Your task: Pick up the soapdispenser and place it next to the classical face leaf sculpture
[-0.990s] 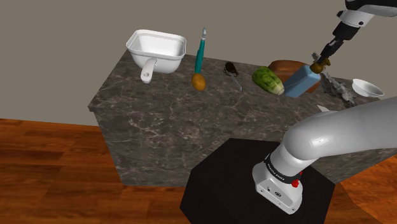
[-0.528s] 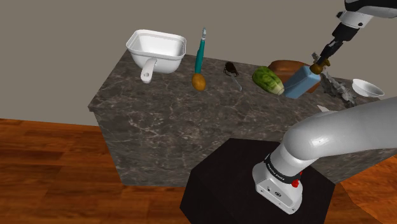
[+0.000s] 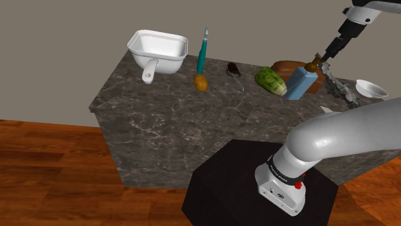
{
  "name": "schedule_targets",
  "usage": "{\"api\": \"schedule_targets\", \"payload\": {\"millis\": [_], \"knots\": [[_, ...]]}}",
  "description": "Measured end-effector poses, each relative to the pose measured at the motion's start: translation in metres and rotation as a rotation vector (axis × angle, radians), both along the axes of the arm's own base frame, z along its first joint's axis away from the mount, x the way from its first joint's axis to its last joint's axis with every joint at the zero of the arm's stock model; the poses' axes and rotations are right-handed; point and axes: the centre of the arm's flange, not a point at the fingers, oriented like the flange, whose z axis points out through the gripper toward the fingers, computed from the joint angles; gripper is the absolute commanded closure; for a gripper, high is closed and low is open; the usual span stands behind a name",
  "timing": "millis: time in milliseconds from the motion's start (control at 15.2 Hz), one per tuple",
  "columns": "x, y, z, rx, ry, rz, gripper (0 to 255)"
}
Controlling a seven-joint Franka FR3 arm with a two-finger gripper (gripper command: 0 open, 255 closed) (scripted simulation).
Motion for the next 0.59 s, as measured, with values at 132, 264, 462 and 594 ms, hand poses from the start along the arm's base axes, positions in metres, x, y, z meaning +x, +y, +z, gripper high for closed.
{"api": "schedule_targets", "payload": {"millis": [132,264,462,594], "knots": [[-0.001,0.003,0.024,0.0,0.0,0.0,0],[0.0,0.002,0.032,0.0,0.0,0.0,0],[0.0,0.003,0.035,0.0,0.0,0.0,0],[-0.001,0.003,0.035,0.001,0.0,0.0,0]]}}
